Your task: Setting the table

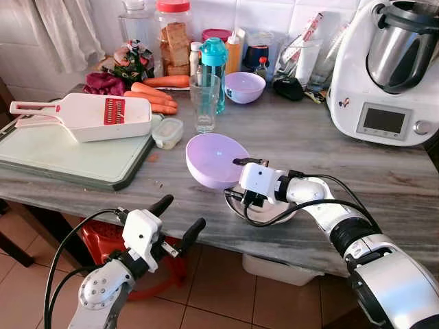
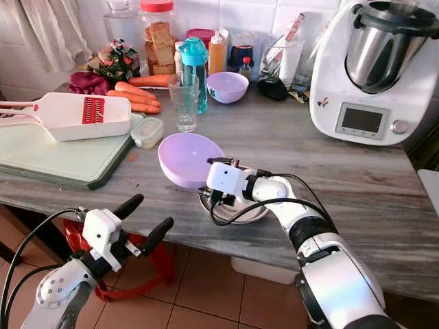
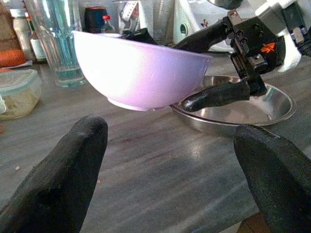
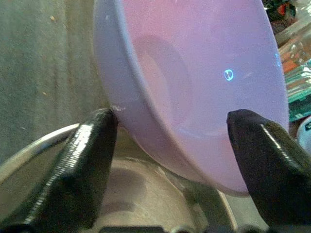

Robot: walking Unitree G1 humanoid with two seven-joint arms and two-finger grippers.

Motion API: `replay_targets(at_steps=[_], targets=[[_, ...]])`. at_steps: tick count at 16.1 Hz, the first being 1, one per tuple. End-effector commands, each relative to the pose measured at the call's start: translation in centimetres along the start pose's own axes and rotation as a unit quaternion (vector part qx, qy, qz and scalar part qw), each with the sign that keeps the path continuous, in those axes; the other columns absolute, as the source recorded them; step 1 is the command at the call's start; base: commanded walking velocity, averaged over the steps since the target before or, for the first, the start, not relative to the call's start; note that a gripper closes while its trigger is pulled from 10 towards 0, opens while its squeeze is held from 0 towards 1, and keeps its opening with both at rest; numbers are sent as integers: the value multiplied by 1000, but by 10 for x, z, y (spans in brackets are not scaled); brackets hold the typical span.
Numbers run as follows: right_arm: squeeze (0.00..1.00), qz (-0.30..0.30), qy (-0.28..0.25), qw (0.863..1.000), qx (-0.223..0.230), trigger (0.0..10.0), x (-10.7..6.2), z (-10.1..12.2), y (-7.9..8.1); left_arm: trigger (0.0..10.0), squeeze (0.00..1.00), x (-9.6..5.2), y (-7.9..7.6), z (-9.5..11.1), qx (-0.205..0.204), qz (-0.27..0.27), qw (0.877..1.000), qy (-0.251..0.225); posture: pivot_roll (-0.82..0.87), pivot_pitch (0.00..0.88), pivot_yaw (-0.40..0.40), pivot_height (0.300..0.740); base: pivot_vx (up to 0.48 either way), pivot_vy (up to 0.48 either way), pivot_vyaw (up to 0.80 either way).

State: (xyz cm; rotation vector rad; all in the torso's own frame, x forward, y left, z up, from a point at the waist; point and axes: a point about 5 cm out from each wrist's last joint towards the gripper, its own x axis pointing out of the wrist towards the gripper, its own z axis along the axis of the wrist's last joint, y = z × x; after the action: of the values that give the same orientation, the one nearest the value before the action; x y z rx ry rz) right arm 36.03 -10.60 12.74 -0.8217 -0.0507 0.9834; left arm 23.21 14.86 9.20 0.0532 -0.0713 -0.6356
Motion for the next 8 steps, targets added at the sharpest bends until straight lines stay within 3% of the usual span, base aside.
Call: replay_targets(at_steps=[1,8], targets=[[1000,-11,5,1000,-8,10000,-1,1,-7,10000,0,0,1,0,7,-5,1000,7,54,29,-18,740,0,0,0],[980,-75,44,996,-25,10000,-2,-3,-18,10000,0,0,1,0,9,-4,1000,13,60,36,-15,740,0,0,0]])
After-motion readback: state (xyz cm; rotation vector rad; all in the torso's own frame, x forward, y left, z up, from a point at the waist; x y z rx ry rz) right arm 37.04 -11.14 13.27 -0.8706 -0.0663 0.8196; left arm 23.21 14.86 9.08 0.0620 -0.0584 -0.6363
